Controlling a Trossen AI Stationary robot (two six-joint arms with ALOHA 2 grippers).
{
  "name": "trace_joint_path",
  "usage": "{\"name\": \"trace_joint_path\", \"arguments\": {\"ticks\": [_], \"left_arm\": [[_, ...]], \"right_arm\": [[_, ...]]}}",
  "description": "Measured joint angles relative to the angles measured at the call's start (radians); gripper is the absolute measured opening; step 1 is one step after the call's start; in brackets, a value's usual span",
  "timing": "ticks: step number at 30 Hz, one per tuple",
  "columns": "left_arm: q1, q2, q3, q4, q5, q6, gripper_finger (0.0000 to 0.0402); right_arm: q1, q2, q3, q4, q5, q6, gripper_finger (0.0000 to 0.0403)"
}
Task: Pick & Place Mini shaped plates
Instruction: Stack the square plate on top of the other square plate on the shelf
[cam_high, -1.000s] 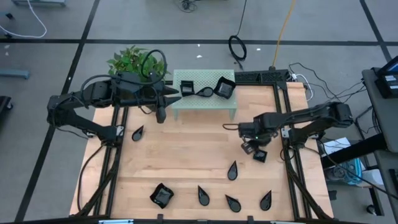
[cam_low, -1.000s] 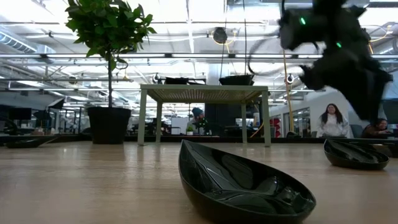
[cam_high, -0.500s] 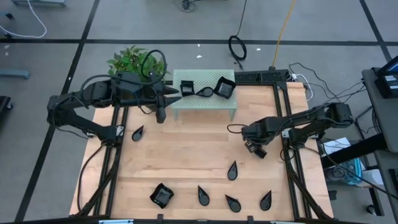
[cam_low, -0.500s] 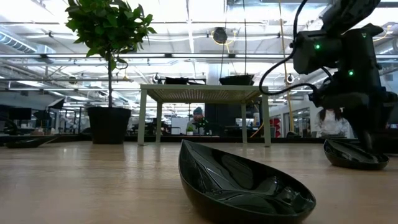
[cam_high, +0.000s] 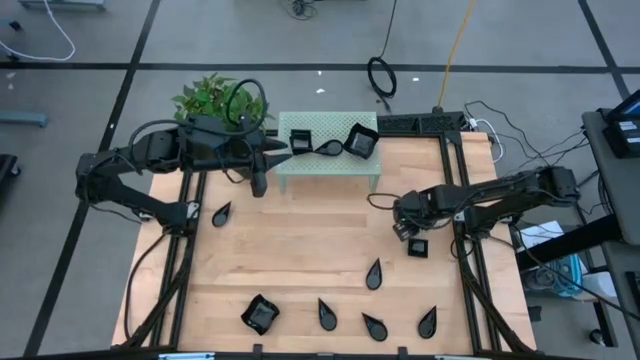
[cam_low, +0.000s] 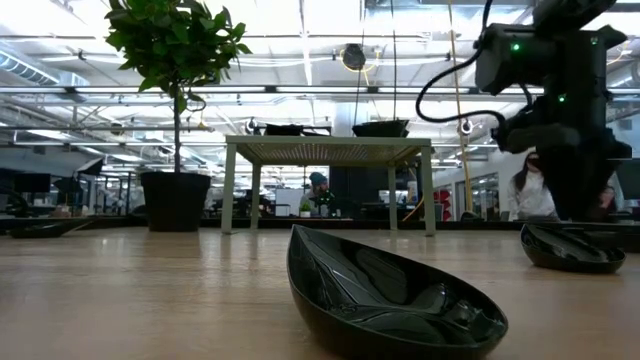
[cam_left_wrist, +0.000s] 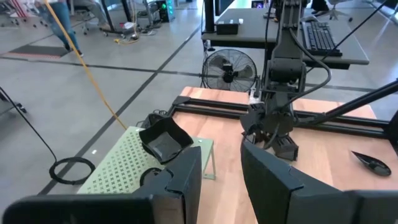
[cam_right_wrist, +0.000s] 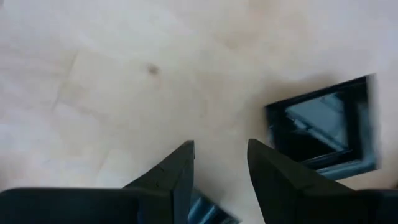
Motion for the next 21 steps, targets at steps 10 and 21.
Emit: {"name": "trace_joint_path", "arguments": {"ticks": [10, 21], "left_arm": [[0.001, 0.000, 0.000, 0.011, -0.001, 0.021, 0.0120], [0.001, 0.000, 0.000, 0.041, 0.000, 0.021, 0.0120]], "right_arm": [[-0.049, 0.017, -0.057, -0.049, 0.070, -0.032, 0.0137], [-0.086, 0.016, -0.156, 0.043, 0.050, -0.052, 0.0109]]}}
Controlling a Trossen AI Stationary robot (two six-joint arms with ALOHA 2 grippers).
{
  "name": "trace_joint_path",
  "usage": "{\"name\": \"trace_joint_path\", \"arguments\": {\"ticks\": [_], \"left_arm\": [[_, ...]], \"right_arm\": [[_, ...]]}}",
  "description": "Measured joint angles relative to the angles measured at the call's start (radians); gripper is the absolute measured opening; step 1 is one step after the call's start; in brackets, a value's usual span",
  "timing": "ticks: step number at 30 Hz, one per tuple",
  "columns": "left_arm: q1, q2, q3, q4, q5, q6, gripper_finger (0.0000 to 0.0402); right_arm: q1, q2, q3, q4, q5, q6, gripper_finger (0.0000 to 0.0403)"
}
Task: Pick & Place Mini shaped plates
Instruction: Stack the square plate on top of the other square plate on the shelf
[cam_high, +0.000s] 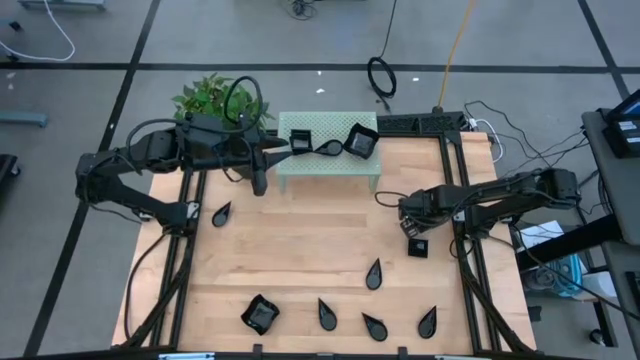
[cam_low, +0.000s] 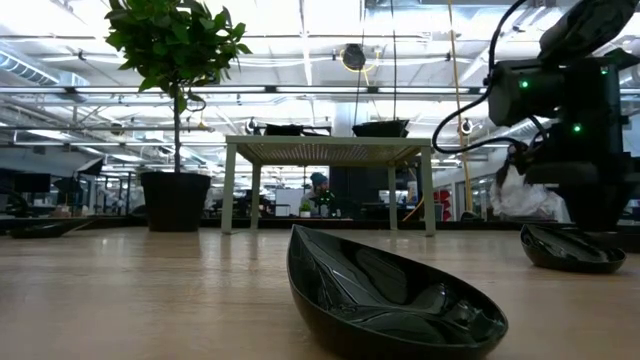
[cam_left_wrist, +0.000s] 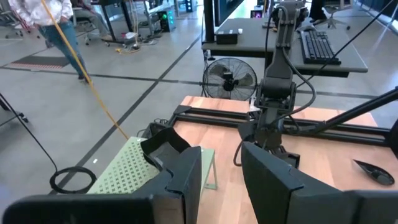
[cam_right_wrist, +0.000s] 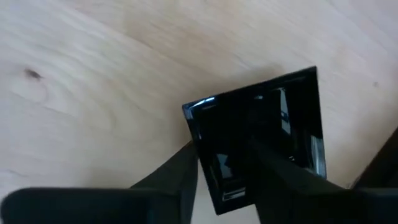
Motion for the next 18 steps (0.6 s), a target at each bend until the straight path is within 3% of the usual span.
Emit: {"name": "trace_joint_path", "arguments": {"ticks": [7, 18], "left_arm": [[0.000, 0.000, 0.000, -0.001, 0.000, 0.000, 0.0120], [0.000, 0.000, 0.000, -0.002, 0.000, 0.030, 0.0120]], "right_arm": [[0.000, 0.001, -0.009, 0.032, -0.001, -0.010, 0.0010], [0.000, -0.056, 0.034, 0.052, 0.015, 0.021, 0.0001]]}}
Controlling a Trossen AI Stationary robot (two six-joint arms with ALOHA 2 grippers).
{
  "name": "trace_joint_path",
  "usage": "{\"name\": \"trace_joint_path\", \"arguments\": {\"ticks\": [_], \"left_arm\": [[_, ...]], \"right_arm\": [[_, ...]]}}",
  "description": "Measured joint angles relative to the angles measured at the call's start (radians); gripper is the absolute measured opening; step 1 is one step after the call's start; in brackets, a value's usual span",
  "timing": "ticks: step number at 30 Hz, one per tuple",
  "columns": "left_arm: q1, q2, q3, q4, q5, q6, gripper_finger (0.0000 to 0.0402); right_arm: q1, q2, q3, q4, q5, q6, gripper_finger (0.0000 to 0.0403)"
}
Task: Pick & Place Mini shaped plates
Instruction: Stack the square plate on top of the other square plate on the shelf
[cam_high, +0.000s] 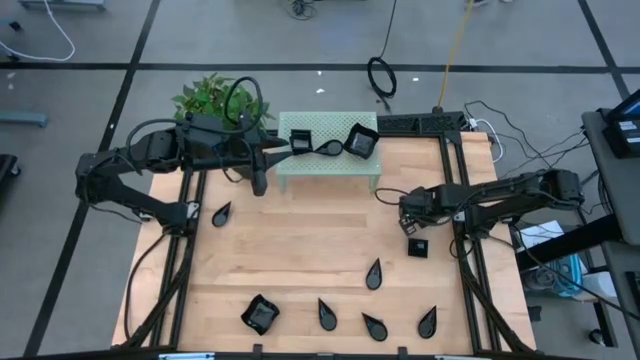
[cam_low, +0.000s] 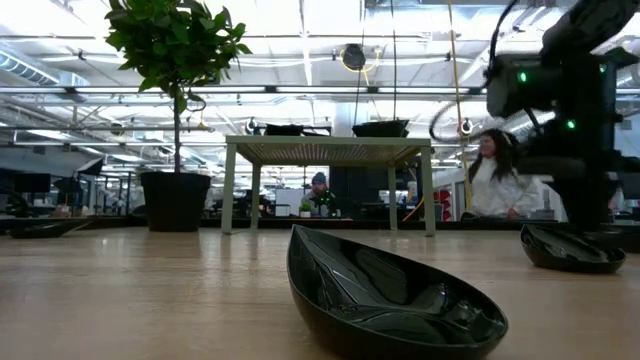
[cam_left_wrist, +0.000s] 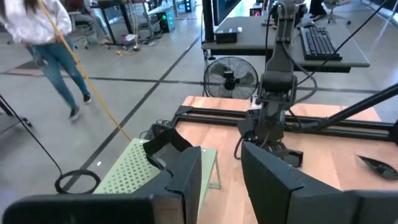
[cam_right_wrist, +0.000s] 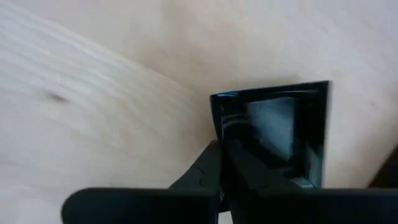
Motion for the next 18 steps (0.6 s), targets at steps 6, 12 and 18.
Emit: {"name": "trace_joint_path", "arguments": {"ticks": [6, 12, 18], "left_arm": [[0.000, 0.000, 0.000, 0.000, 0.000, 0.014, 0.0120], [0.000, 0.000, 0.000, -0.001, 0.000, 0.027, 0.0120], [0.000, 0.000, 0.000, -0.016, 0.000, 0.040, 0.0120]], "right_arm": [[0.004, -0.067, 0.068, 0.003, 0.074, -0.008, 0.0000], [0.005, -0.115, 0.154, -0.001, 0.228, -0.044, 0.0000], [0.005, -0.126, 0.272, -0.004, 0.426, -0.158, 0.0000]]}}
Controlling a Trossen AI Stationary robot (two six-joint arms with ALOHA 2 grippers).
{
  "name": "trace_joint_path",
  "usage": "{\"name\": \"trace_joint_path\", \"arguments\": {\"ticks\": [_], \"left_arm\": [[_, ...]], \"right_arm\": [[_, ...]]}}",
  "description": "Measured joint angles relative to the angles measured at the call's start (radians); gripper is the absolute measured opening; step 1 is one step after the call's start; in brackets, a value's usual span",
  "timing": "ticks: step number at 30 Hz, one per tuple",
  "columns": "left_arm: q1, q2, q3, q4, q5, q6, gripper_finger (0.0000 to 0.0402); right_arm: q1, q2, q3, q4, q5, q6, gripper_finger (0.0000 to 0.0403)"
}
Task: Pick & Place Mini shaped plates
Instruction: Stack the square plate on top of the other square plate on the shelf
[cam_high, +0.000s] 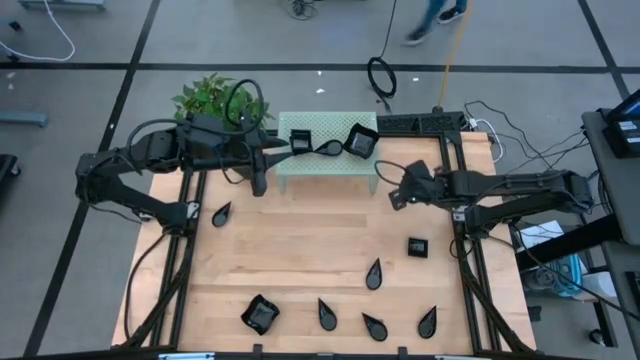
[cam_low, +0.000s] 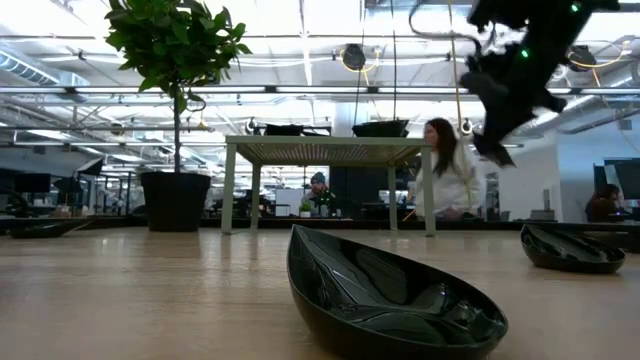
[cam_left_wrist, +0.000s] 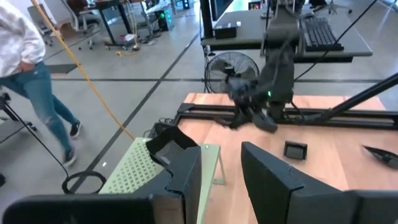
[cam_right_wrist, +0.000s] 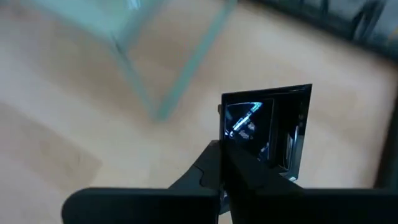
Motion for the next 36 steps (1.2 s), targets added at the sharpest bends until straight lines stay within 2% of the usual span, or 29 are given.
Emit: {"name": "trace_joint_path", "arguments": {"ticks": [6, 10, 16, 21, 25, 29, 36], "left_arm": [[-0.003, 0.000, 0.000, -0.041, 0.000, -0.035, 0.0120], [-0.003, 0.000, 0.000, -0.069, 0.000, -0.037, 0.0120], [-0.003, 0.000, 0.000, -0.051, 0.000, -0.040, 0.0120], [-0.003, 0.000, 0.000, -0.039, 0.000, -0.040, 0.0120], [-0.003, 0.000, 0.000, -0.039, 0.000, -0.047, 0.0120], [-0.013, 0.000, 0.000, -0.038, 0.001, -0.112, 0.0120], [-0.052, -0.010, 0.000, -0.034, 0.014, -0.137, 0.0120]], "right_arm": [[-0.006, 0.000, 0.140, 0.023, 0.206, -0.170, 0.0000], [-0.027, 0.002, 0.209, 0.245, 0.237, -0.383, 0.0000], [-0.061, 0.092, 0.256, 0.709, 0.105, -0.764, 0.0000], [-0.096, 0.239, 0.307, 0.930, 0.001, -0.937, 0.0000], [-0.123, 0.367, 0.379, 1.013, -0.072, -1.014, 0.0000], [-0.145, 0.490, 0.468, 1.015, -0.110, -1.086, 0.0000], [-0.166, 0.666, 0.600, 1.016, -0.203, -1.153, 0.0000]]}}
